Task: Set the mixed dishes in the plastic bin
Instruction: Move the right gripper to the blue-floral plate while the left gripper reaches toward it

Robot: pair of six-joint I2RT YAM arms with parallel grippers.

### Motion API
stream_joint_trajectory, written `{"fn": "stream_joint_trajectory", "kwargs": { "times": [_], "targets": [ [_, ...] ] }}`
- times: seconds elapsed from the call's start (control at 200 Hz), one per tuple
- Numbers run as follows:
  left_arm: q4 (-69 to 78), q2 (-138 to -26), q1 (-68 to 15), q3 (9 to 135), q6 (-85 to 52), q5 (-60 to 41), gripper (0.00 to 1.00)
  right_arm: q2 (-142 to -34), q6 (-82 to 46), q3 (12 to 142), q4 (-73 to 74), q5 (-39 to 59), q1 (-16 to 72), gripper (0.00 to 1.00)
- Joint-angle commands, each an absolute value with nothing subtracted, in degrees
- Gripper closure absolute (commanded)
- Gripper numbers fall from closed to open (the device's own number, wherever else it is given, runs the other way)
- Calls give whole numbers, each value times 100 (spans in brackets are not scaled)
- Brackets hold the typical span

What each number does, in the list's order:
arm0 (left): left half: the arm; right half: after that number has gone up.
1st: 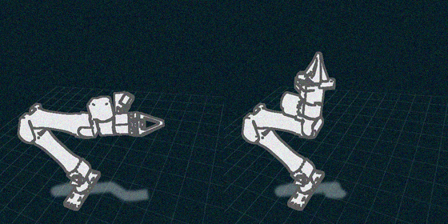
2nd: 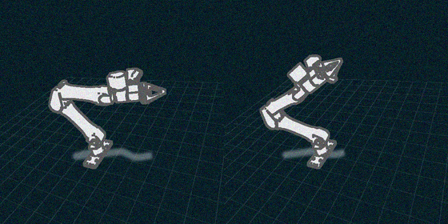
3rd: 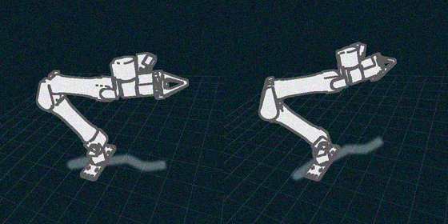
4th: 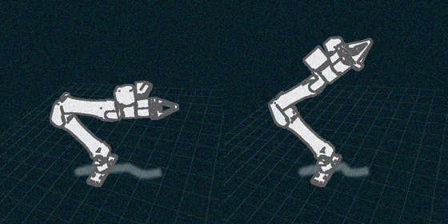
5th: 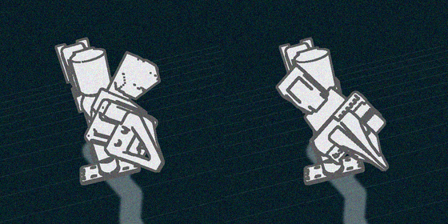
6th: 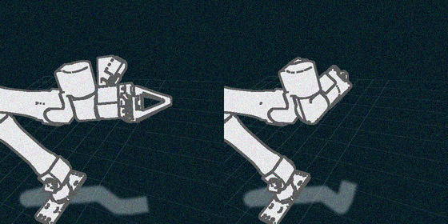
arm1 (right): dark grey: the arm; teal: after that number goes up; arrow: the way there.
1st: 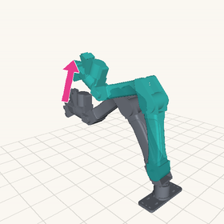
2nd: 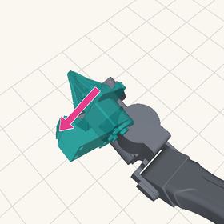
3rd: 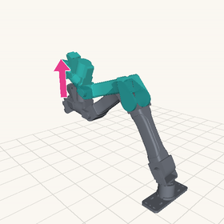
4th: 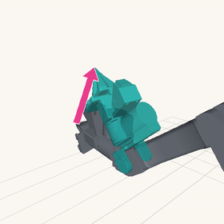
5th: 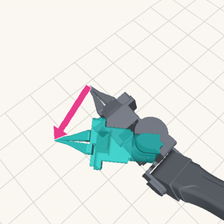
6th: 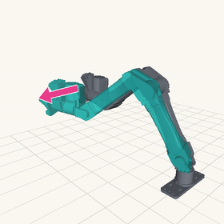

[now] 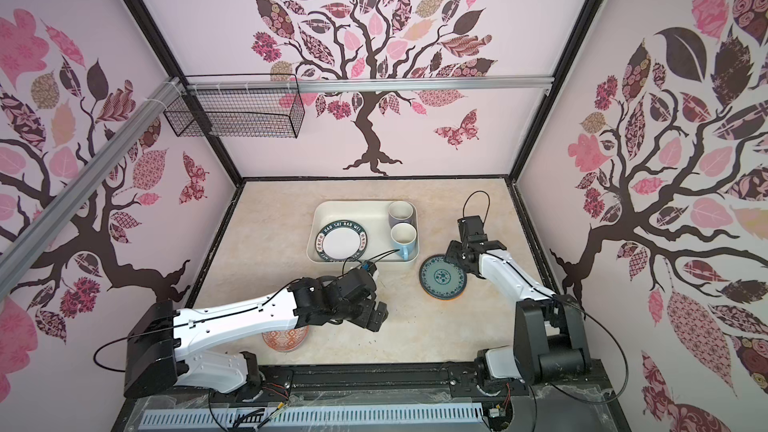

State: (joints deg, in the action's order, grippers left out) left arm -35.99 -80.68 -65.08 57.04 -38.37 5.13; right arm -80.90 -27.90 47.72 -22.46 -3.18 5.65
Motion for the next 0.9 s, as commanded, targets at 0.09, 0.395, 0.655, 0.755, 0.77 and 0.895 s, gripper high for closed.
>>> {"fn": "stream_joint_trajectory", "kwargs": {
  "times": [0.09,0.395,0.655,0.755,0.77,0.895],
  "targets": [
    [-3472,-8006,-6523,5834,-3898,829,2,-8876,-2853,5174,-1875,56,25,33],
    [-3406,-7966,-6426,5636,-3811,922,2,-9616,-2856,5254,-1802,678,-211,35],
    [-3045,-7757,-6245,5116,-3927,700,2,-9526,-2968,4797,-1722,1169,37,37],
    [-2982,-7648,-6197,4933,-3955,686,2,-9345,-3045,4538,-1762,1349,351,37],
    [-2981,-7627,-6192,4905,-3962,675,2,-9300,-3071,4493,-1773,1340,404,37],
    [-2939,-7419,-6187,4638,-4050,665,2,-8801,-3340,4093,-1745,1411,915,37]
  ]
}}
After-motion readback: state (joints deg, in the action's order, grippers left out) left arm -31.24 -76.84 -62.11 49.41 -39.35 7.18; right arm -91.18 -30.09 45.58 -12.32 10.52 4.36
